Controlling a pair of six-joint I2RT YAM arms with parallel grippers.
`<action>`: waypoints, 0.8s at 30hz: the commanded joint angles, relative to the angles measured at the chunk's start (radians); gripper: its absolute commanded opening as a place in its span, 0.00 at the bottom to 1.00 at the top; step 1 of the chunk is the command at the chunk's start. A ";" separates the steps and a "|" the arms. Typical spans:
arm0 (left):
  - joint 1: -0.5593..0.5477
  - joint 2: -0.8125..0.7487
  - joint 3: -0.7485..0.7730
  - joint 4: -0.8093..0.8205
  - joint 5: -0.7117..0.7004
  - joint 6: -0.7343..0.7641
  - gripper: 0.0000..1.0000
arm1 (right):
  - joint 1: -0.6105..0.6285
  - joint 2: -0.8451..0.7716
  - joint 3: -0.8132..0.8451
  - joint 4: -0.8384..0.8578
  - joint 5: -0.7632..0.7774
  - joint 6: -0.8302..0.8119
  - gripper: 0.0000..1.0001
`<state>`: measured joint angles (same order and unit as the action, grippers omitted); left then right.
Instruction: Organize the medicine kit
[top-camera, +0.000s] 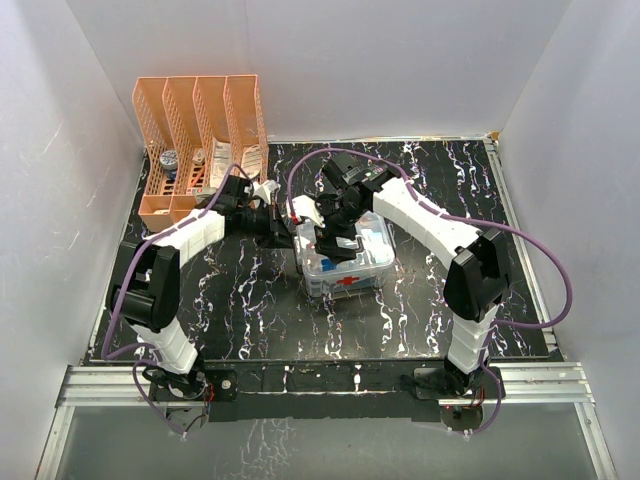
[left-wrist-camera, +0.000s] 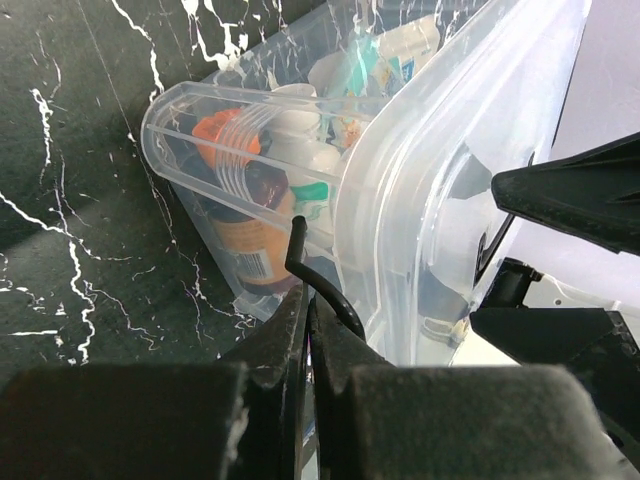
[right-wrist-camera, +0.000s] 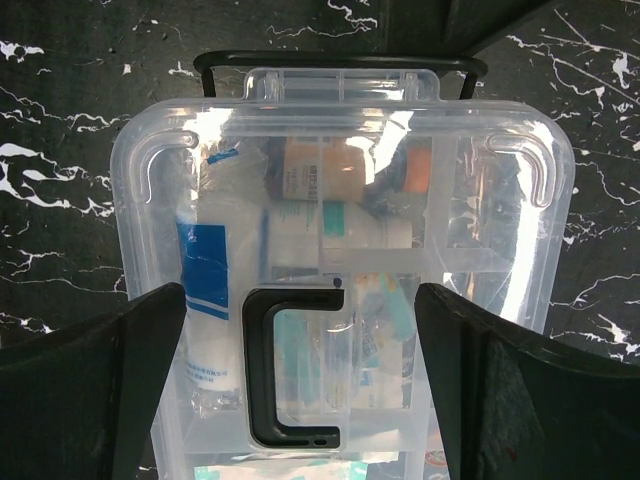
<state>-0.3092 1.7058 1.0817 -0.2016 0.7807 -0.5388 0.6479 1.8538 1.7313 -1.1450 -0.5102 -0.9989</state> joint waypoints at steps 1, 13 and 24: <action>-0.020 -0.075 0.101 -0.055 0.071 0.013 0.00 | 0.008 0.010 -0.036 0.000 0.047 0.001 0.98; -0.062 -0.067 0.198 -0.155 0.086 0.046 0.00 | 0.009 -0.010 -0.081 0.026 0.049 0.022 0.98; -0.033 -0.116 0.170 -0.211 0.050 0.084 0.00 | 0.012 -0.010 -0.102 0.045 0.051 0.042 0.98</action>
<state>-0.3698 1.6718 1.2541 -0.3538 0.8246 -0.4786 0.6491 1.8183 1.6714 -1.0935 -0.5091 -0.9569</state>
